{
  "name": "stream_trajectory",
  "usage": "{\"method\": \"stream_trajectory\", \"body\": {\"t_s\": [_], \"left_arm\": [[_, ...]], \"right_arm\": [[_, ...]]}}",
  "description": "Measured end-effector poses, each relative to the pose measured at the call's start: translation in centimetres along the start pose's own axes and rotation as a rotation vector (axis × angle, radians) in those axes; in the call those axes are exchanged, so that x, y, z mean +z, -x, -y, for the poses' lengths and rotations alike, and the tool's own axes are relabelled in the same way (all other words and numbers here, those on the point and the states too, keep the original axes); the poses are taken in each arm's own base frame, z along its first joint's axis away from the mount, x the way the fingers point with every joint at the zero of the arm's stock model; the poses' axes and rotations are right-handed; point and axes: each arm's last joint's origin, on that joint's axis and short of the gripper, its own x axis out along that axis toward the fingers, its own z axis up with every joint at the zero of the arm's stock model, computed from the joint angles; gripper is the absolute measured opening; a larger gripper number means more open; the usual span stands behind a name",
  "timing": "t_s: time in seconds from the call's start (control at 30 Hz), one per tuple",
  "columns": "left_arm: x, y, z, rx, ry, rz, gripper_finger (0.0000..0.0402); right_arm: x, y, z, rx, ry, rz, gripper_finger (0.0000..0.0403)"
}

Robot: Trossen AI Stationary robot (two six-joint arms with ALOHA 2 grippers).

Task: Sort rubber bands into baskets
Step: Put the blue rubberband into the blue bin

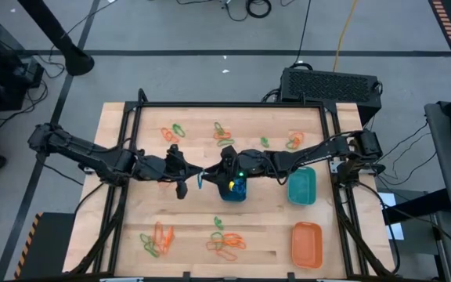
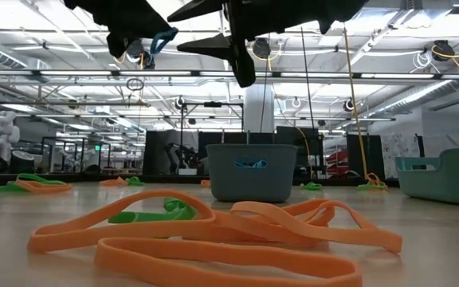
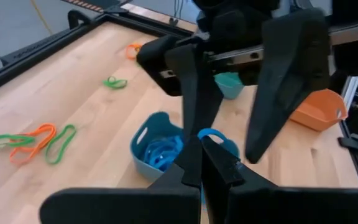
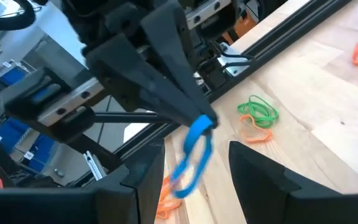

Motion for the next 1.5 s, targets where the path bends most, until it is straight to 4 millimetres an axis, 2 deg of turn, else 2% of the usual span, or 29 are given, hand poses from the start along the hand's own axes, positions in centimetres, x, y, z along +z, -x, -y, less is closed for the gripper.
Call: {"method": "stream_trajectory", "body": {"t_s": [0.57,0.9,1.1,1.2,1.33,1.5], "left_arm": [[0.50,-0.36,-0.86,0.016,0.032,0.016,0.0000],[0.37,-0.56,-0.88,0.021,0.031,0.008,0.0000],[0.35,-0.58,-0.88,0.022,0.030,0.007,0.0000],[0.34,-0.58,-0.88,0.022,0.029,0.007,0.0001],[0.26,-0.58,-0.91,0.022,-0.022,-0.003,0.0027],[-0.07,-0.57,-0.88,-0.020,-0.087,-0.050,0.0094]], "right_arm": [[0.03,0.00,0.16,-0.043,0.039,0.026,0.0162],[0.13,0.00,0.19,-0.043,0.060,0.033,0.0087],[0.14,0.00,0.17,-0.041,0.063,0.033,0.0016],[0.14,0.00,0.17,-0.041,0.074,0.033,0.0006],[0.14,0.00,0.17,-0.040,0.066,0.033,0.0002],[0.23,0.19,-0.05,-0.010,0.059,0.010,0.0001]]}}
